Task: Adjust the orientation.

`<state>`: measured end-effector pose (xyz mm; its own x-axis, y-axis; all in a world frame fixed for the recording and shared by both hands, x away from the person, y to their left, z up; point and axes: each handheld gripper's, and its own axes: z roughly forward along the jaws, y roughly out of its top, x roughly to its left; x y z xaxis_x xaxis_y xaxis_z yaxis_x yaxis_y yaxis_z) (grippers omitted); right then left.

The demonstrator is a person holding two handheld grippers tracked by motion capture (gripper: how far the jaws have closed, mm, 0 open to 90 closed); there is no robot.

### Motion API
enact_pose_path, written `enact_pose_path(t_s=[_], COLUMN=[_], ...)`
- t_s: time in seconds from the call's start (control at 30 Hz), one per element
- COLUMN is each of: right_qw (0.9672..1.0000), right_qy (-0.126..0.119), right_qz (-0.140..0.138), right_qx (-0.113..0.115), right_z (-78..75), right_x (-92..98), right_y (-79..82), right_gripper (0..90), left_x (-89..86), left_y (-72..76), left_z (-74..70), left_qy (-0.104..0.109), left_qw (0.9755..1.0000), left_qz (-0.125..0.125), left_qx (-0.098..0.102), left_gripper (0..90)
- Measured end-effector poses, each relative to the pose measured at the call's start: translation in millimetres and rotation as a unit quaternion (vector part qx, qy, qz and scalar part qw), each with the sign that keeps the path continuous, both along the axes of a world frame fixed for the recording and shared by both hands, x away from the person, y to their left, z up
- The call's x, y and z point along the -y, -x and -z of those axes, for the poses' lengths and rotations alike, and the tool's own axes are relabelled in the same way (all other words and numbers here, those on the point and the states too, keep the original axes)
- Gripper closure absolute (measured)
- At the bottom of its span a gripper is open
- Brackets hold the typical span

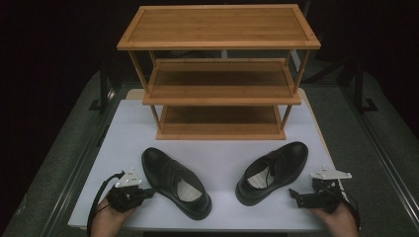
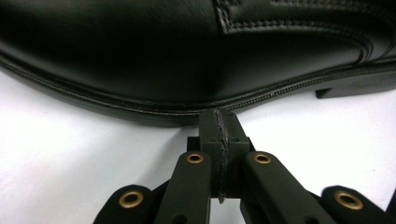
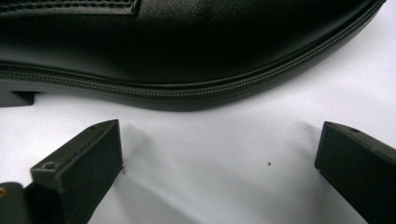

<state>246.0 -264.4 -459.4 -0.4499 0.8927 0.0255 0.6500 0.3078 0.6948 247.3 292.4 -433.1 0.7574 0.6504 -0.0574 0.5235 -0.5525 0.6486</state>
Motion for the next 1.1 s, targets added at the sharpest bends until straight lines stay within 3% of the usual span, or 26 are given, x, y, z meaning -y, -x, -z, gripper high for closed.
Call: enact_pose_path(t_s=[0.57,1.1], right_qw=[1.0000,1.0000], right_qy=[0.001,0.002], right_qz=[0.000,-0.001], right_qx=[0.000,0.000], right_z=[0.0,0.0], right_x=[-0.1,0.0], right_y=[-0.1,-0.3], right_gripper=[0.4,0.4], left_x=[5.9,20.5], left_y=[-13.7,-41.0], left_z=[-1.0,-2.7], left_qy=[-0.008,-0.001], left_qw=[0.9999,0.9998], left_qz=[0.011,0.021], left_qx=[0.003,0.005], left_gripper=[90.0,90.0])
